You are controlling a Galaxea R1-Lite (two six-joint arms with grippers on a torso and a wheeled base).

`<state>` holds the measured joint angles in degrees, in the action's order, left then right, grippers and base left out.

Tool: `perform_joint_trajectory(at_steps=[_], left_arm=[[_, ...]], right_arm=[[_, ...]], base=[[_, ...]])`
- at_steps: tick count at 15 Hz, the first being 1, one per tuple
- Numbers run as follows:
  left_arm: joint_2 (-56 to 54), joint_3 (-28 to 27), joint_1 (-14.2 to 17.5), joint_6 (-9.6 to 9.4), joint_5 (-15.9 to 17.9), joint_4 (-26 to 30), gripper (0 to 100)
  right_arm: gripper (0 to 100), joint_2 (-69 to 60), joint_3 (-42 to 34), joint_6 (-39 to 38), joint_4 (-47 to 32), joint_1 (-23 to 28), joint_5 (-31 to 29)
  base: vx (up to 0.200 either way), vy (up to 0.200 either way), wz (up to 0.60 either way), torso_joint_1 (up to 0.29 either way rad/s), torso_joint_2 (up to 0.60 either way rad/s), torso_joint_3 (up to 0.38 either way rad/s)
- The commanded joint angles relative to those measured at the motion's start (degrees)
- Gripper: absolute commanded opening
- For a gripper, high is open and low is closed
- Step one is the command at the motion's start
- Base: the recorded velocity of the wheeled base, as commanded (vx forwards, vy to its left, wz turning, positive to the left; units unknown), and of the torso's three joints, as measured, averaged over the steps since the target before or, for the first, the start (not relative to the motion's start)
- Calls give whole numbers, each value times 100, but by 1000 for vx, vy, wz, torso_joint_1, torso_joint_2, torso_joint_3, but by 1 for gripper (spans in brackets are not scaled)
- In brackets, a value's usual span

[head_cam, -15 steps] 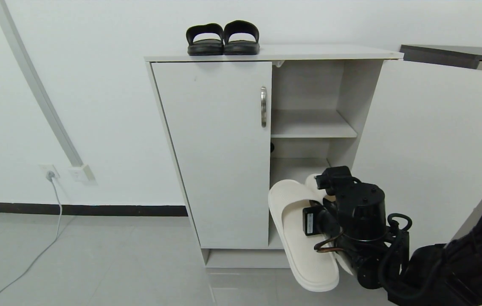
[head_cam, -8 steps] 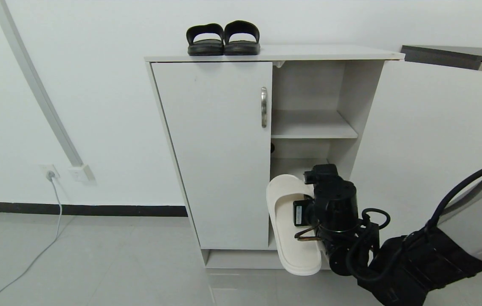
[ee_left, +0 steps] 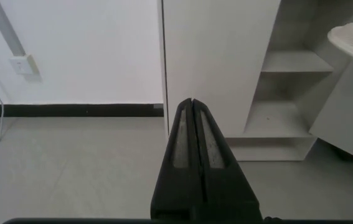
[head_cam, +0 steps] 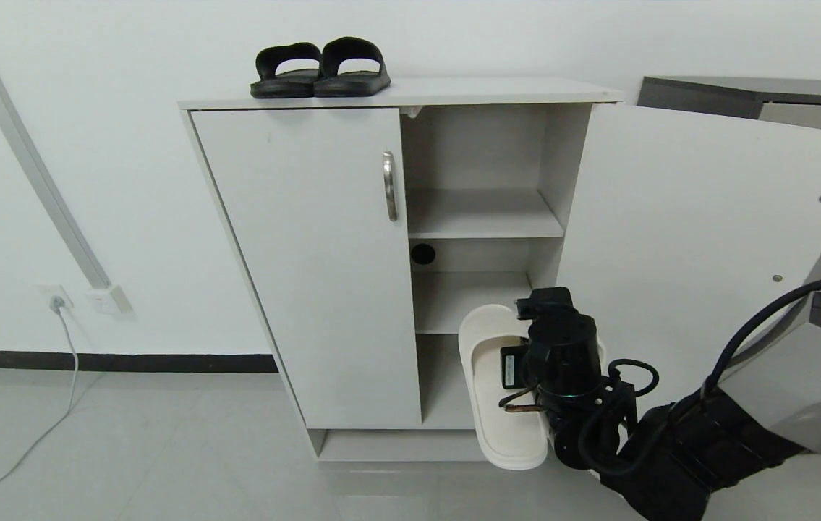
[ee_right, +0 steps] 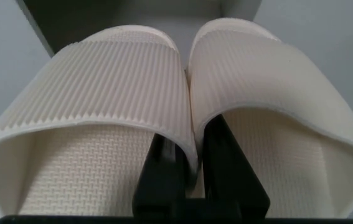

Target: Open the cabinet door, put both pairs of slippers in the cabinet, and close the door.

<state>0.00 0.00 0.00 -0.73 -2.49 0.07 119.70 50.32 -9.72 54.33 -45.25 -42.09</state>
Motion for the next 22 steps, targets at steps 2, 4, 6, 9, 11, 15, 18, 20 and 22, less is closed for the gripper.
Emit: perform_joint_trajectory(at_steps=[2, 4, 6, 9, 11, 15, 18, 20, 22], left_arm=[[9, 0, 0, -15, -6, 1, 0], [9, 0, 0, -15, -6, 1, 0], [9, 0, 0, -15, -6, 1, 0], [9, 0, 0, -24, -6, 1, 0], [9, 0, 0, -24, -6, 1, 0], [9, 0, 0, -24, -6, 1, 0], [9, 0, 0, -24, -6, 1, 0], [9, 0, 0, -24, 3, 1, 0], [18, 0, 0, -32, 3, 1, 0]], right_arm=[[0, 220, 48, -30, 95, -10, 61], [0, 563, 127, -30, 420, -54, 87], [0, 757, 206, -4, 561, -168, 114], [0, 827, 320, 14, 543, -282, 114], [0, 915, 364, 14, 543, -282, 114], [0, 1275, 760, 137, 561, -326, 114], [0, 1460, 900, 198, 543, -326, 114], [0, 1495, 927, 207, 543, -318, 105], [0, 1486, 935, 216, 543, -309, 105]], base=[[0, 0, 0, 0, 0, 0], [0, 0, 0, 0, 0, 0], [0, 0, 0, 0, 0, 0], [0, 0, 0, 0, 0, 0], [0, 0, 0, 0, 0, 0], [0, 0, 0, 2, 2, -91], [0, 0, 0, 2, 2, -196], [0, 0, 0, 2, 2, -195], [0, 0, 0, 7, 0, -198]])
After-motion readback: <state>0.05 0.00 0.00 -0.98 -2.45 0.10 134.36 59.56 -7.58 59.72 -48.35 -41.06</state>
